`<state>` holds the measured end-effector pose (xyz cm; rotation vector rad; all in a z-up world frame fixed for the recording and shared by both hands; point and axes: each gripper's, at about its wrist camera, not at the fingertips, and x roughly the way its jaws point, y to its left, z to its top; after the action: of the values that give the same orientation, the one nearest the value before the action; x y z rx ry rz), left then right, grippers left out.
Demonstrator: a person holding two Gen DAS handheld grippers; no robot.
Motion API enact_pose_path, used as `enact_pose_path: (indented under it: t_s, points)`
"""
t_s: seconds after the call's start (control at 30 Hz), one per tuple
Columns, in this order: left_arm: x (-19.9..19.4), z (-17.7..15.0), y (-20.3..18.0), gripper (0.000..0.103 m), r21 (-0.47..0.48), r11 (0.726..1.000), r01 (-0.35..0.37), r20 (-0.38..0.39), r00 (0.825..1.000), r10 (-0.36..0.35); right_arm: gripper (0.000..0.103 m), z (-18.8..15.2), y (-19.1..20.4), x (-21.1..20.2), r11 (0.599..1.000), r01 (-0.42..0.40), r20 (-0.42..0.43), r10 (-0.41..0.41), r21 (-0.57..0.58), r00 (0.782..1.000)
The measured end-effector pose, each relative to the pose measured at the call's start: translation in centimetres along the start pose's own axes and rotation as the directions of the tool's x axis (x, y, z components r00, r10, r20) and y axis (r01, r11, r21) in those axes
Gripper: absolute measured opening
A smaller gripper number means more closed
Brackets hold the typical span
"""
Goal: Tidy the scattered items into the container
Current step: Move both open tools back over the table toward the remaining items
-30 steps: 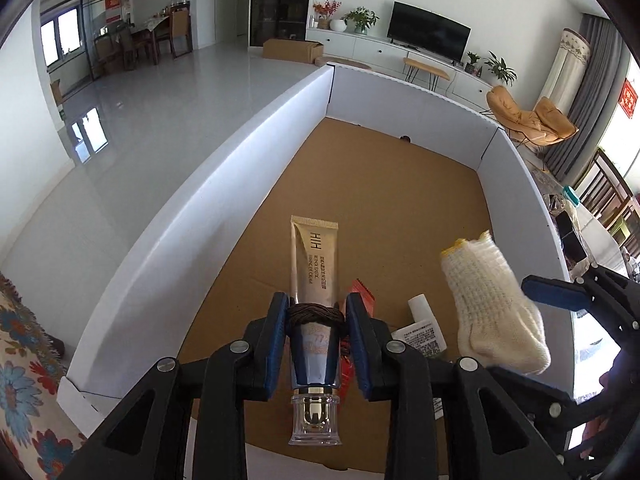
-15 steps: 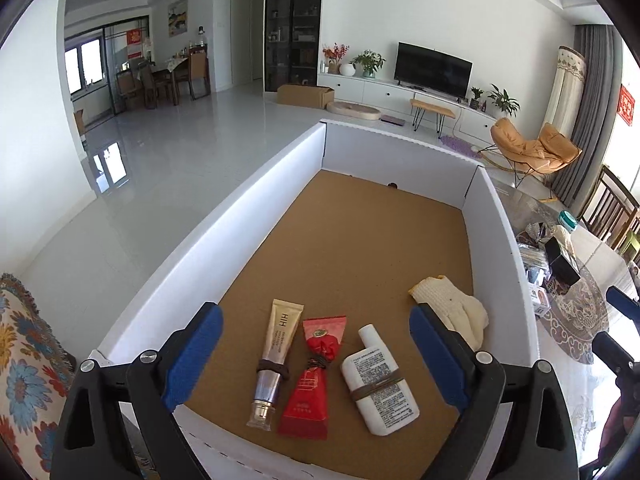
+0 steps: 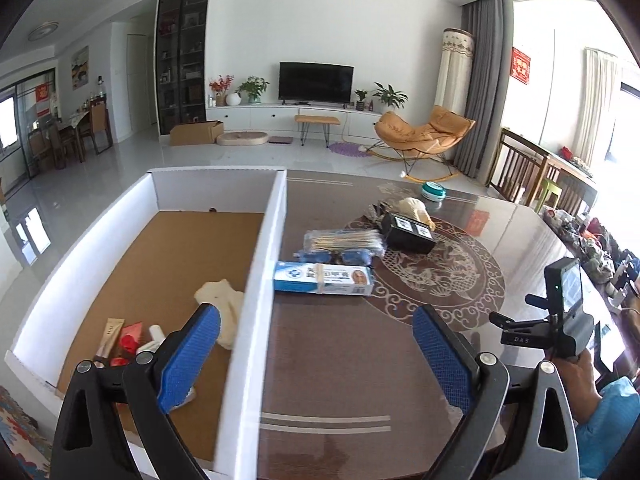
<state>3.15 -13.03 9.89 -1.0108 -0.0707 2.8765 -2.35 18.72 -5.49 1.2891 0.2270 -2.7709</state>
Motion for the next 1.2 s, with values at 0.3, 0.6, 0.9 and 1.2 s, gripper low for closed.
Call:
enact_pose_path:
  t_s: [0.3,0.6,0.9,1.2]
  points:
    - [8.9,-3.1,-11.2,0.099,0.13,0.987,0.097,-0.152,0.985,-0.077,0.103,-1.1,-3.7,1.3,0.996,0.014,-0.048,-0.01,0.084,0.999]
    - [16.7,-6.1,-12.6,0.099,0.085,0.996,0.022,-0.245,0.969,-0.001,0.103,-1.3,-4.7,1.6,0.988,0.007,-0.075,0.004,0.151,0.997]
    - [18.7,-6.9,-11.5,0.099,0.056,0.998,-0.001,-0.283,0.959,0.017,0.103,-1.3,-4.6,1.5,0.988,0.007,-0.076,0.004,0.152,0.997]
    - [18.8,-6.7,-9.5,0.101,0.073,0.997,-0.037,-0.287,0.956,0.056,0.103,-1.2,-4.4,1.5,0.988,0.008,-0.077,0.004,0.153,0.997]
